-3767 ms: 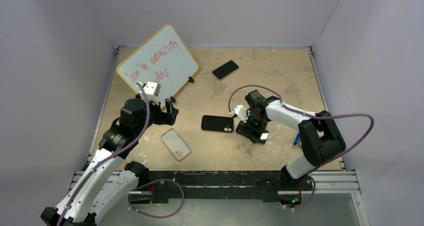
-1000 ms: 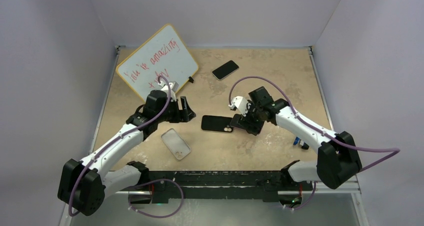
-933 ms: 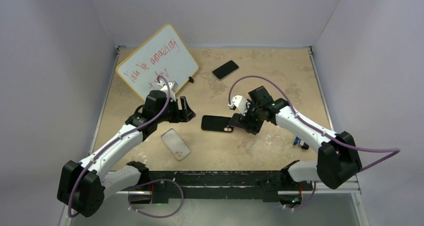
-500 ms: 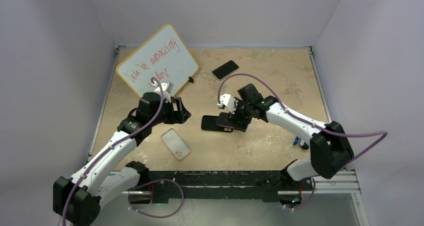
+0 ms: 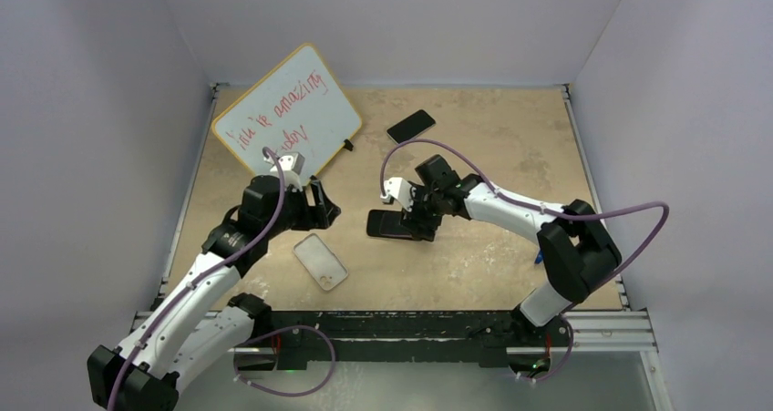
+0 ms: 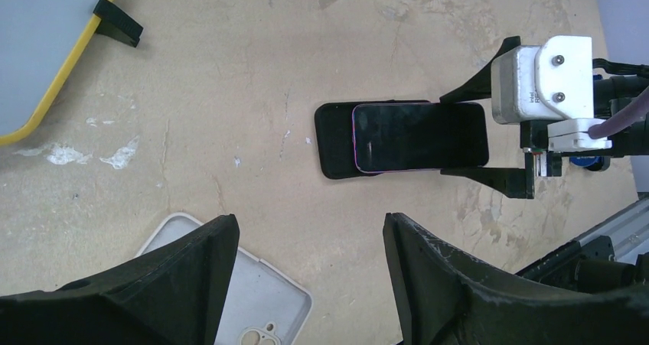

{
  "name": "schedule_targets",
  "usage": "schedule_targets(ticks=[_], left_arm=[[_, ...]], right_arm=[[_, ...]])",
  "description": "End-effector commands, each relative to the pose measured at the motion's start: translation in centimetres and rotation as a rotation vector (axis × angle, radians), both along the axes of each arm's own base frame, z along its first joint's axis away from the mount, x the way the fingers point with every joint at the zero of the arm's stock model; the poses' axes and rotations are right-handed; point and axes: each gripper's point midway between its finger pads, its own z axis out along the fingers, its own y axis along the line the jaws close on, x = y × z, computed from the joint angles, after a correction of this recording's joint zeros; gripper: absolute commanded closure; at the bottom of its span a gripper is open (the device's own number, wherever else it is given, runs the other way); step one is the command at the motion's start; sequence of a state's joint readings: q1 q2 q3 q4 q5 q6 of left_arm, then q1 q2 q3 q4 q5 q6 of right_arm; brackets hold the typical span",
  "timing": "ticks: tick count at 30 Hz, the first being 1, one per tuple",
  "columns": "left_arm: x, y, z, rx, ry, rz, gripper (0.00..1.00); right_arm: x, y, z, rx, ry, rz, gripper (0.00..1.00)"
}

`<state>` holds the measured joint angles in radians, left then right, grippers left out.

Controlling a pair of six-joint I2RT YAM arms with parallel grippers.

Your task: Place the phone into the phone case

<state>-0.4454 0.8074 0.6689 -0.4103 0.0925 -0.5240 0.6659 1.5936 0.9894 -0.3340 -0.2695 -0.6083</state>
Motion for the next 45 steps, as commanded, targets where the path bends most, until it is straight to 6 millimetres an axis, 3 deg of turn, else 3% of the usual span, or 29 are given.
schedule_targets(ticks=[1,9,14,30,45], left_arm=[[-0.2,-0.2,-0.4,-0.026,0.018,0.007,0.28],[-0.4,-0.8,-1.5,-0.050,0.053,-0.002,0.29],[-0.2,-1.3,-2.5,-0.068,0.076,-0.006,0.36],[7.1,-5.4,-8.0,-0.148,0.158,0.057,0.60],[7.4,-7.2,-13.0,-0.125,0.248,-0.009,0.69]], right_arm=[[2.0,2.7,2.7,0.103,-0.091,0.058,0.65],[2.6,3.4,1.9,0.104,-0.094,0.083,0.65],[2.8,3.7,2.1,0.110,-0.102,0.096,0.65],[2.0,3.4,1.5,0.125,-0.094,0.106,0.65],[1.2,3.4,1.3,0.142,-0.076,0.114,0.65]])
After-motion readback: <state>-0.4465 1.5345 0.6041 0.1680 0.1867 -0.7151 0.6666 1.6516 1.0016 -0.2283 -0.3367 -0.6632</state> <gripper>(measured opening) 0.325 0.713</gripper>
